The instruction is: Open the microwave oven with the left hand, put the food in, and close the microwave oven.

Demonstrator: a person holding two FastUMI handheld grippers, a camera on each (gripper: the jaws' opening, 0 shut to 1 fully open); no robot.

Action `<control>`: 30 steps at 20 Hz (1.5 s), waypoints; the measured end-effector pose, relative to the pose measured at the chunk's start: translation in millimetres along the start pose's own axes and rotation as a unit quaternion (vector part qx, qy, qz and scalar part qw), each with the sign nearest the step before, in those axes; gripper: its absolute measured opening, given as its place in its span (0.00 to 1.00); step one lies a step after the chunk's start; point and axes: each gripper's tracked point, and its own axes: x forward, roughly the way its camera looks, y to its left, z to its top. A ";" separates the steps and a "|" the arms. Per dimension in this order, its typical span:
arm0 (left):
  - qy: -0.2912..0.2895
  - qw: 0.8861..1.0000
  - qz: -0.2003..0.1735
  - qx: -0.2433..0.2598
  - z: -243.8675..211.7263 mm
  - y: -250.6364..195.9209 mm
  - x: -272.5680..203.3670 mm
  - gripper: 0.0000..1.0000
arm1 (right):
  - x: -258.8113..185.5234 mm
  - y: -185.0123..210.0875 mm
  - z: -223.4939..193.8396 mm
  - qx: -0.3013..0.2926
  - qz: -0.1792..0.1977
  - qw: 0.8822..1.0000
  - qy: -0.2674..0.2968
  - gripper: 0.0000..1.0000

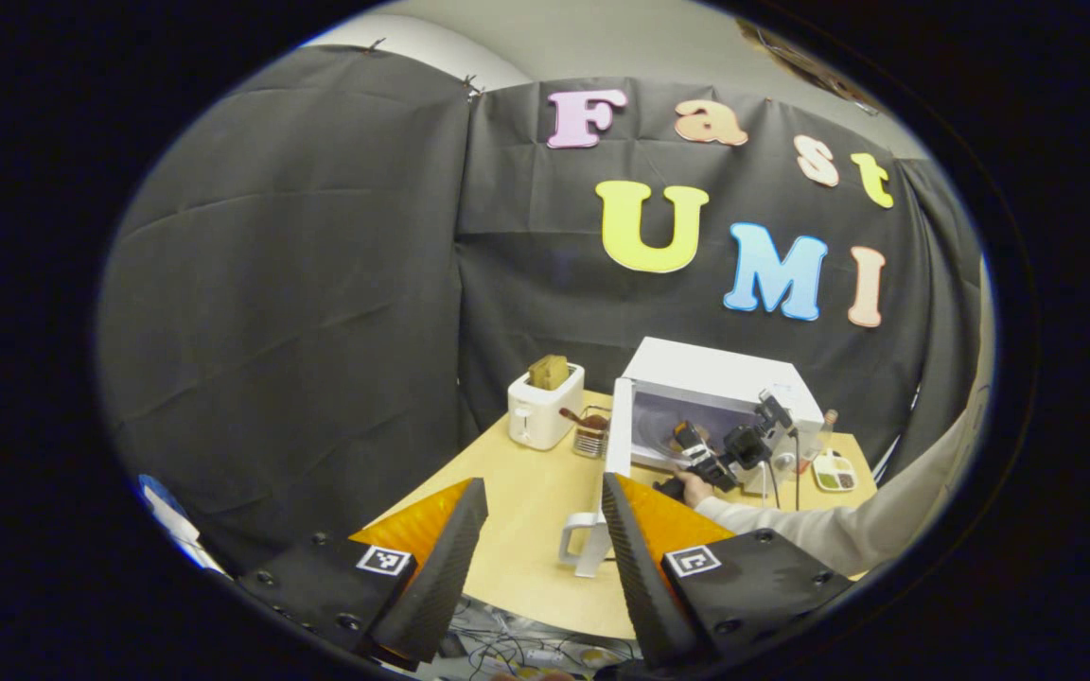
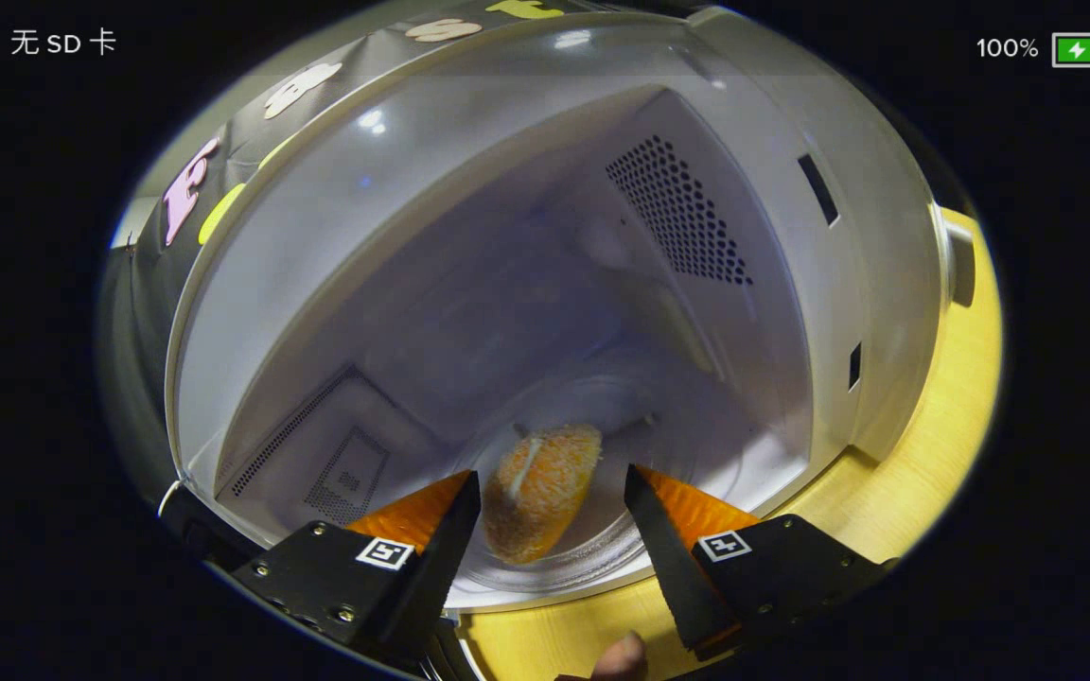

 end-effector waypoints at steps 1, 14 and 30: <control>-0.003 1.000 0.001 -0.002 0.9 1.5 -2.4 0.82 | -4.7 -0.4 -0.7 -0.001 0.004 1.000 0.011 0.93; -0.028 0.998 -0.050 -0.014 -34.2 26.2 50.6 0.81 | -181.6 11.9 33.0 -0.132 0.129 0.979 0.083 0.94; 0.051 0.975 -0.204 0.070 -170.0 8.1 221.2 0.80 | -438.9 -46.0 144.2 -0.206 0.049 0.977 -0.007 0.93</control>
